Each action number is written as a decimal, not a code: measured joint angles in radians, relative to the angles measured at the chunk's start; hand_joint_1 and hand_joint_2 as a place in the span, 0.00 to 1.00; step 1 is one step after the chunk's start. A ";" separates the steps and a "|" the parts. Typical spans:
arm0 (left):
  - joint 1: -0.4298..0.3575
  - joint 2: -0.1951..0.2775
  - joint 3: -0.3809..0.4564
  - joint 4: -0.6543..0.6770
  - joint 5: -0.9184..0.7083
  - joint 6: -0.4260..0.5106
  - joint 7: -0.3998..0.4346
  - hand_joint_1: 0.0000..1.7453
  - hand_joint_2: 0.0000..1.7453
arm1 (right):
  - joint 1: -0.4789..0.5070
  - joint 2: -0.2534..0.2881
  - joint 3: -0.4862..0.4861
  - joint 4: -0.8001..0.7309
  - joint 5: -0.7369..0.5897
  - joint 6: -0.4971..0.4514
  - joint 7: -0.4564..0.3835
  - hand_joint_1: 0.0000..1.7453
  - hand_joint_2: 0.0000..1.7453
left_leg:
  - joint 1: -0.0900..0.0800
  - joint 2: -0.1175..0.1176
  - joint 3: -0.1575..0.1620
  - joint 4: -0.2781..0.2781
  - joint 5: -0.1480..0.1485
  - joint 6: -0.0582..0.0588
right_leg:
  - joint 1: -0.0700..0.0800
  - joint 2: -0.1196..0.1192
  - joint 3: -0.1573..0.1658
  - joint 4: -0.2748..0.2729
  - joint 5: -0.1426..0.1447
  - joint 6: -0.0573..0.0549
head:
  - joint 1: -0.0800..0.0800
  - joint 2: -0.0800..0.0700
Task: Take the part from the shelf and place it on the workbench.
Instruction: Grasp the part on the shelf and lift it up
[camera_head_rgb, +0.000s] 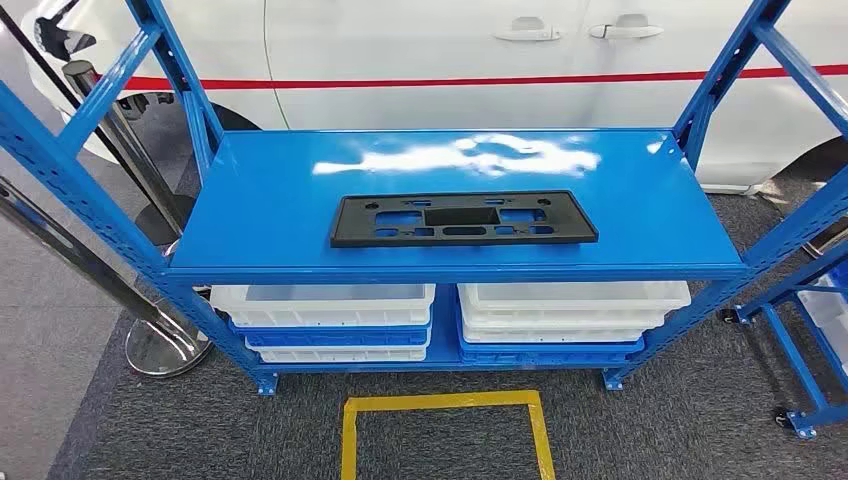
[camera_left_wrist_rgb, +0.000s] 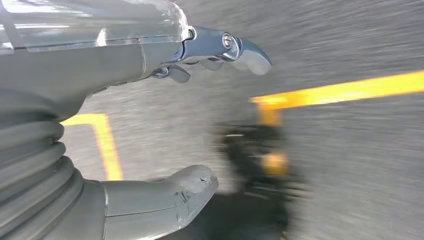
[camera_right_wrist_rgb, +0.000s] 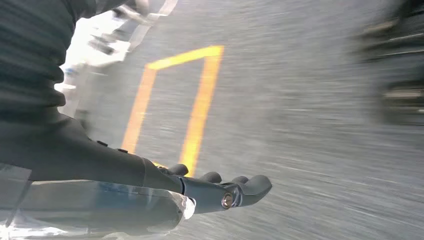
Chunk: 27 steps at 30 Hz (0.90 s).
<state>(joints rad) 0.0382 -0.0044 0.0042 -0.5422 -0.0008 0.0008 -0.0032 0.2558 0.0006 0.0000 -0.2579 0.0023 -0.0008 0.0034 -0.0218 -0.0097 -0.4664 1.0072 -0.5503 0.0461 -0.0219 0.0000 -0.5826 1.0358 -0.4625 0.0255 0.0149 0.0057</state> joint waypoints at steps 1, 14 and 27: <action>-0.010 0.000 0.000 -0.011 0.000 0.000 0.000 0.00 1.00 | 0.009 0.000 0.000 0.010 0.000 0.000 0.000 0.00 1.00 | 0.003 0.000 0.003 -0.006 0.004 0.004 | 0.000 0.000 0.001 -0.001 0.000 0.002 | 0.000 0.000; 0.028 -0.003 0.000 -0.014 0.000 0.001 0.003 0.00 1.00 | -0.016 -0.003 0.000 0.009 0.000 0.000 -0.002 0.00 1.00 | 0.013 -0.002 0.025 -0.022 -0.003 -0.003 | 0.004 0.002 0.003 0.011 -0.002 -0.007 | 0.000 0.000; 0.289 -0.001 0.049 0.360 -0.049 0.001 -0.005 0.00 1.00 | -0.307 0.002 -0.051 -0.350 0.037 0.000 -0.017 0.00 1.00 | 0.038 0.006 -0.086 0.109 0.003 -0.057 | -0.007 -0.001 0.033 -0.011 -0.027 -0.023 | -0.003 0.000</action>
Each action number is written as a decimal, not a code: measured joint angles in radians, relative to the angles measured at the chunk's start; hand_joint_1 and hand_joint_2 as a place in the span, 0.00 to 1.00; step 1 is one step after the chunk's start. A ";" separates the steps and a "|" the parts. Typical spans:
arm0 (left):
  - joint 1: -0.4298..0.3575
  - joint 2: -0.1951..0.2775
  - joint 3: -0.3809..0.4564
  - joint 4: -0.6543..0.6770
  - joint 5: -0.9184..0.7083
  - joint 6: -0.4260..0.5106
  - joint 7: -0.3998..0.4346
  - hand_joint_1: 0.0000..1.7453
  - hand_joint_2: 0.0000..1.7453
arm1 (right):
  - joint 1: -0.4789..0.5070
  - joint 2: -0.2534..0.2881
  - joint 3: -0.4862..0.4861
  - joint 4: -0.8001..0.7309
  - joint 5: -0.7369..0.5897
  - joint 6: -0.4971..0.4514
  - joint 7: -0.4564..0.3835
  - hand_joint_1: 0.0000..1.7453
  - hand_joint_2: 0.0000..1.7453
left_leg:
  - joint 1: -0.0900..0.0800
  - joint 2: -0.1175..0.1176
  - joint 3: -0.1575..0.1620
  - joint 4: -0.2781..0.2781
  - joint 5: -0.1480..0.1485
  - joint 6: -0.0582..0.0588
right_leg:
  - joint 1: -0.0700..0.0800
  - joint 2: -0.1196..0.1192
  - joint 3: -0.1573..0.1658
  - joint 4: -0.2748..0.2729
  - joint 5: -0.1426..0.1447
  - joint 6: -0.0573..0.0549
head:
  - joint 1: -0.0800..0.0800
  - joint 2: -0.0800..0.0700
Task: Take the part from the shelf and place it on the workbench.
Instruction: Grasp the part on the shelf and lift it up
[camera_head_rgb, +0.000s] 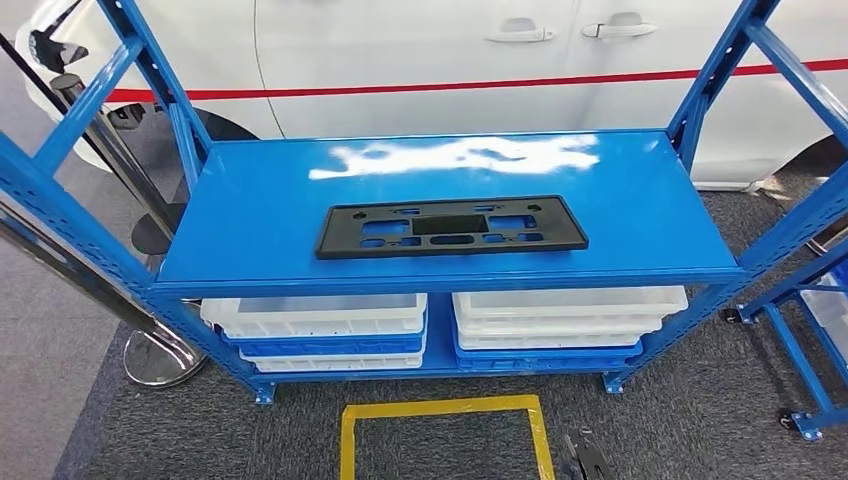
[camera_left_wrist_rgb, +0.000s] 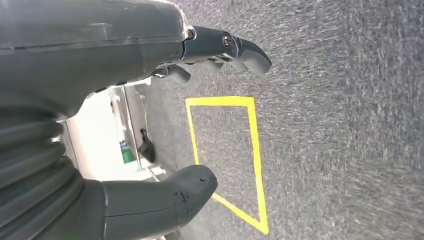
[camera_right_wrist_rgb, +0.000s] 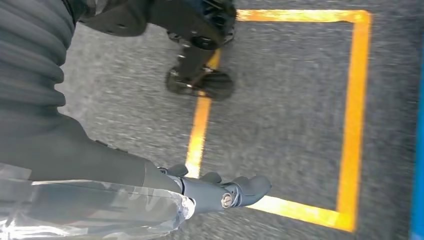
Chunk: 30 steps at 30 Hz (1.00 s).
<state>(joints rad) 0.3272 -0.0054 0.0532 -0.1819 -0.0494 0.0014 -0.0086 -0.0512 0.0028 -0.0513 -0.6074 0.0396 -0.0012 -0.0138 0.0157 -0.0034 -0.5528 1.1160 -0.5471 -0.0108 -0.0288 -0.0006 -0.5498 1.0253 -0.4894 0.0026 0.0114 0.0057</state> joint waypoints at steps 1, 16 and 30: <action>-0.002 -0.002 0.014 0.011 -0.017 0.000 -0.005 0.00 1.00 | -0.005 0.000 -0.014 -0.006 0.014 0.000 -0.005 0.00 1.00 | -0.001 0.000 0.020 -0.055 0.026 0.003 | 0.000 -0.003 0.002 0.001 -0.002 0.006 | 0.000 0.000; -0.104 -0.055 0.278 0.043 -0.309 0.017 -0.079 0.00 1.00 | -0.030 0.013 -0.278 0.034 0.243 -0.014 -0.082 0.00 1.00 | -0.032 -0.003 0.043 -0.111 0.044 0.067 | 0.025 -0.001 -0.039 0.068 -0.004 0.002 | 0.001 0.000; -0.227 -0.092 0.555 0.043 -0.581 0.059 -0.157 0.00 0.00 | -0.068 0.061 -0.544 0.149 0.453 -0.065 -0.208 0.00 1.00 | 0.003 0.000 -0.037 0.034 0.007 -0.002 | 0.006 -0.006 0.002 -0.013 0.008 -0.008 | 0.000 0.000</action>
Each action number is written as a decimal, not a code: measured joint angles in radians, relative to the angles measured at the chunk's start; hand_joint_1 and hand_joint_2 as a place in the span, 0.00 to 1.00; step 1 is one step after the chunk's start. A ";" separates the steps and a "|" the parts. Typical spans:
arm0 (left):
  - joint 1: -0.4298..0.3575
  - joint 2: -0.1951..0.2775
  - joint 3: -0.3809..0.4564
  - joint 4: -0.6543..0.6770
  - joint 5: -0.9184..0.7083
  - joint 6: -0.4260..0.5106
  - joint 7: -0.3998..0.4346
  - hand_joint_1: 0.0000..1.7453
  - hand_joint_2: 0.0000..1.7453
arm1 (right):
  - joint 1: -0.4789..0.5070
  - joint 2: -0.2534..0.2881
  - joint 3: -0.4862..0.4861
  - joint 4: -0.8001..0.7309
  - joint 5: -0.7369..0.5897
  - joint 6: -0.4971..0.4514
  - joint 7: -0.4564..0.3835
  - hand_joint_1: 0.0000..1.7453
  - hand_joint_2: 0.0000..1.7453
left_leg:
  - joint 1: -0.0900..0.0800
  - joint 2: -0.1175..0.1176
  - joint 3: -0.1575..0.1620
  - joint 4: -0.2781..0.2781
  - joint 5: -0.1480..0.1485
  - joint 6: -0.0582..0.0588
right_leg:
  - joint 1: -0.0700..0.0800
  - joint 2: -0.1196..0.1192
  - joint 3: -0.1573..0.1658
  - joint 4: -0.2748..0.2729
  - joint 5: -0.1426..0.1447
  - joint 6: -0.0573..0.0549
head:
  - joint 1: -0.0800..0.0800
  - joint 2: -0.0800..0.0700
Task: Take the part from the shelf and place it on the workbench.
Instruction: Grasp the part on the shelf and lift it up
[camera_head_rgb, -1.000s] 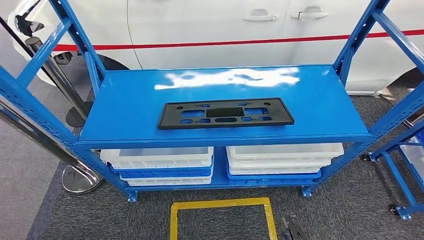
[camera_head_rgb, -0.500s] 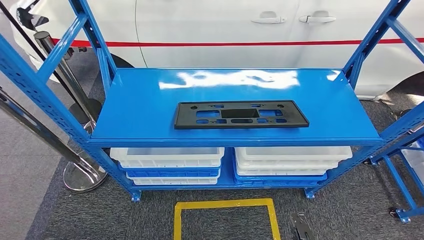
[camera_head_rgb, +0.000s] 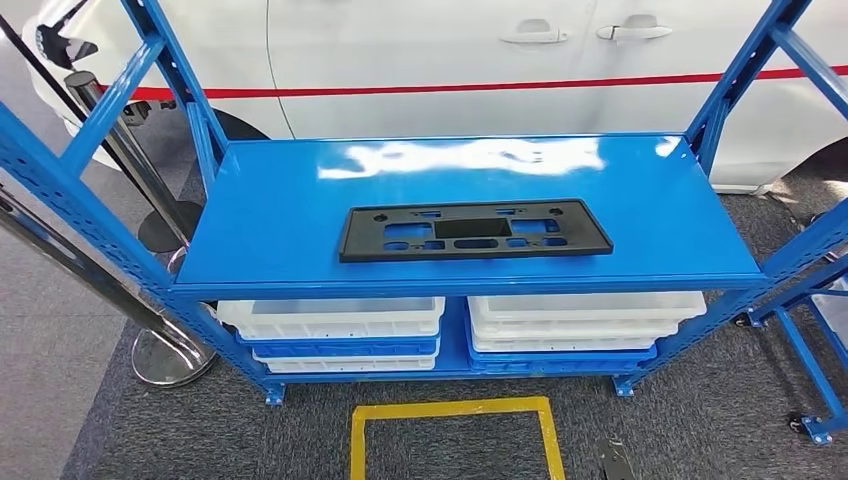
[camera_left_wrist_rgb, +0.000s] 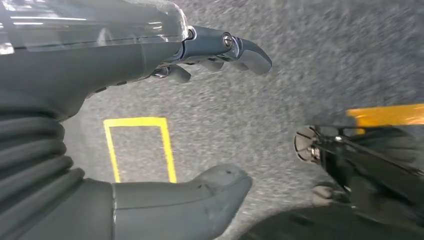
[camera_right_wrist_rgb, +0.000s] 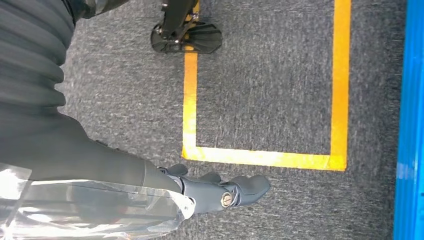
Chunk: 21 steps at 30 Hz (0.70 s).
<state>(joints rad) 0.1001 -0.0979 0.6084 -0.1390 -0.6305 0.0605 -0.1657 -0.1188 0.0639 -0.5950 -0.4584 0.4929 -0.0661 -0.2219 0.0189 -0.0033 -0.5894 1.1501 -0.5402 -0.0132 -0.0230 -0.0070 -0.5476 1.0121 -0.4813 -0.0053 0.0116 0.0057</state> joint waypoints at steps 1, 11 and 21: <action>-0.009 -0.003 0.020 0.000 -0.019 0.003 -0.005 0.00 0.00 | -0.005 0.003 -0.017 0.008 0.014 -0.005 -0.012 0.00 1.00 | 0.000 0.000 0.026 -0.063 0.026 0.000 | -0.001 0.001 0.000 0.005 -0.003 0.006 | 0.000 0.000; -0.091 -0.030 0.193 -0.011 -0.191 0.024 -0.072 0.00 0.00 | -0.108 0.035 -0.136 0.038 0.089 -0.026 -0.197 0.00 1.00 | -0.012 0.000 0.047 -0.139 0.059 0.061 | 0.000 0.004 -0.122 0.248 -0.122 0.043 | 0.001 0.000; -0.136 -0.051 0.287 -0.017 -0.302 0.037 -0.115 0.00 0.00 | -0.179 0.047 -0.011 -0.134 0.027 -0.189 -0.308 0.00 1.00 | -0.024 -0.005 0.047 -0.132 0.049 0.044 | 0.016 0.006 -0.029 0.007 0.019 0.001 | 0.000 0.000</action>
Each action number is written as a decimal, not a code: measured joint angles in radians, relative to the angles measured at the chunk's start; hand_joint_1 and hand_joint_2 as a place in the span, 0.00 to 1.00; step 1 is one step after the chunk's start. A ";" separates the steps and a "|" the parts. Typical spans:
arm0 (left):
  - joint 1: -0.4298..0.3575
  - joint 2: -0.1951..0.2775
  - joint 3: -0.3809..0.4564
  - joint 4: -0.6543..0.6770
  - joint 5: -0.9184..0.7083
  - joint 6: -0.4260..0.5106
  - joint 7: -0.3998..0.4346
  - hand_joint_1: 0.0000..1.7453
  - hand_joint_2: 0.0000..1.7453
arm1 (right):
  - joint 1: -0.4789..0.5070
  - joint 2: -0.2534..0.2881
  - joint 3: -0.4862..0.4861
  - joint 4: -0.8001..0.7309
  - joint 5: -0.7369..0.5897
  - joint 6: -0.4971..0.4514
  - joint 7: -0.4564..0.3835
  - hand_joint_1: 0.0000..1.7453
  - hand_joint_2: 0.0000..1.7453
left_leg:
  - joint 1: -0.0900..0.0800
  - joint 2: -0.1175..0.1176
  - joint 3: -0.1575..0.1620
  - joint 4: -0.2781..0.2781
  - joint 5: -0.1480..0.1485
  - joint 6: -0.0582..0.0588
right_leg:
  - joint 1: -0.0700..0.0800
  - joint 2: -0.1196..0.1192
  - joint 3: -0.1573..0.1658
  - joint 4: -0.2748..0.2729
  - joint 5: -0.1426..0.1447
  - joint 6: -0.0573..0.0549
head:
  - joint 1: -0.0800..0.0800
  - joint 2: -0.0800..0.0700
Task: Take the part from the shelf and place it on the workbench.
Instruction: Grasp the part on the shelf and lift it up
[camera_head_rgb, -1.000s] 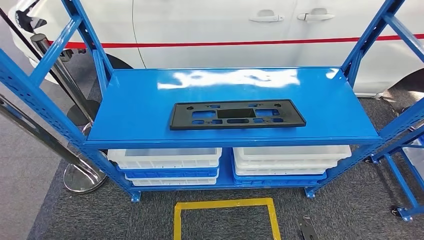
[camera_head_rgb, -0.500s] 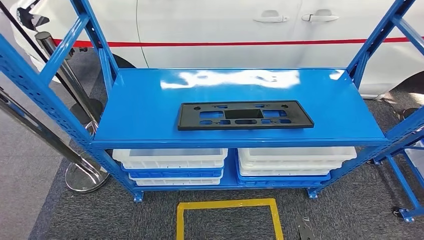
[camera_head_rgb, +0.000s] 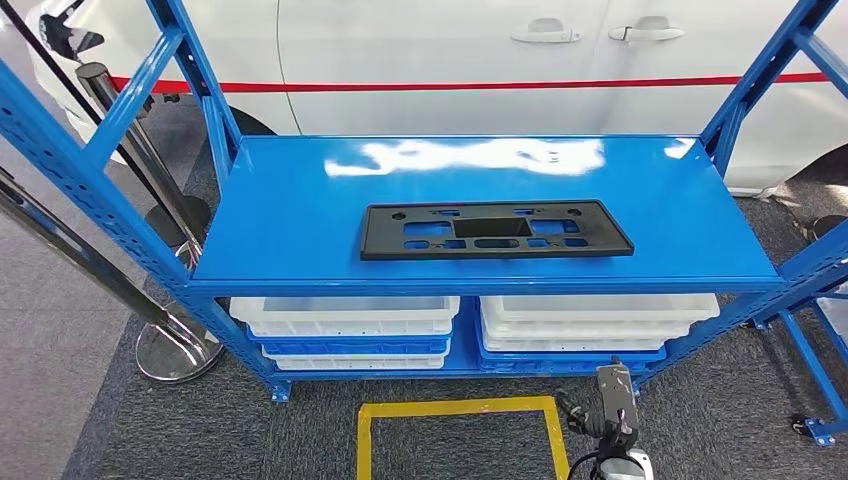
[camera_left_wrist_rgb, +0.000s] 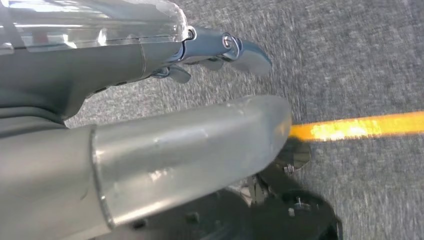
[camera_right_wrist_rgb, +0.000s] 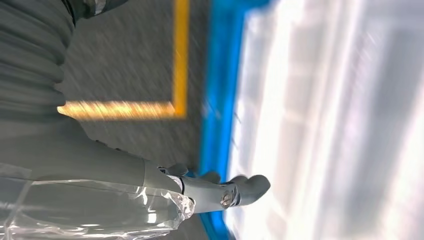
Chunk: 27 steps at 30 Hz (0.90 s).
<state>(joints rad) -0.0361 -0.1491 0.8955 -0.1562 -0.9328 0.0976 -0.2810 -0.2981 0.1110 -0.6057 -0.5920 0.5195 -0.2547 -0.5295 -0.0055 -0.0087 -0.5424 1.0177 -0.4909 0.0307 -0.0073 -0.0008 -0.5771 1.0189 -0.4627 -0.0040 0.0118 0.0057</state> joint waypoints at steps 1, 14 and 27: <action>-0.003 0.000 0.007 -0.001 -0.009 0.002 -0.002 0.00 0.00 | -0.002 0.000 0.016 -0.025 -0.005 -0.025 -0.007 0.00 1.00 | 0.000 0.001 -0.004 0.011 -0.010 -0.006 | -0.004 -0.001 0.004 -0.006 0.003 -0.004 | 0.000 0.000; -0.033 -0.002 0.075 -0.009 -0.097 0.011 -0.025 0.00 0.00 | -0.012 0.010 0.124 -0.293 -0.077 -0.262 -0.090 0.00 1.00 | 0.022 0.005 -0.024 0.023 0.015 -0.034 | -0.012 -0.003 0.012 0.004 -0.010 0.010 | 0.000 0.000; -0.058 -0.009 0.128 -0.016 -0.163 0.018 -0.050 0.00 0.00 | 0.019 0.031 0.211 -0.582 -0.146 -0.432 -0.159 0.00 1.00 | 0.010 0.002 -0.023 0.000 0.027 0.016 | -0.013 -0.001 -0.092 0.198 -0.064 0.030 | 0.000 0.000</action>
<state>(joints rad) -0.0945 -0.1582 1.0235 -0.1720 -1.0960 0.1152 -0.3306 -0.2792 0.1422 -0.3950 -1.1741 0.3737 -0.6871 -0.6888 0.0043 -0.0071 -0.5659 1.0180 -0.4640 0.0465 -0.0204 -0.0016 -0.6692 1.2171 -0.5266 0.0256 0.0122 0.0057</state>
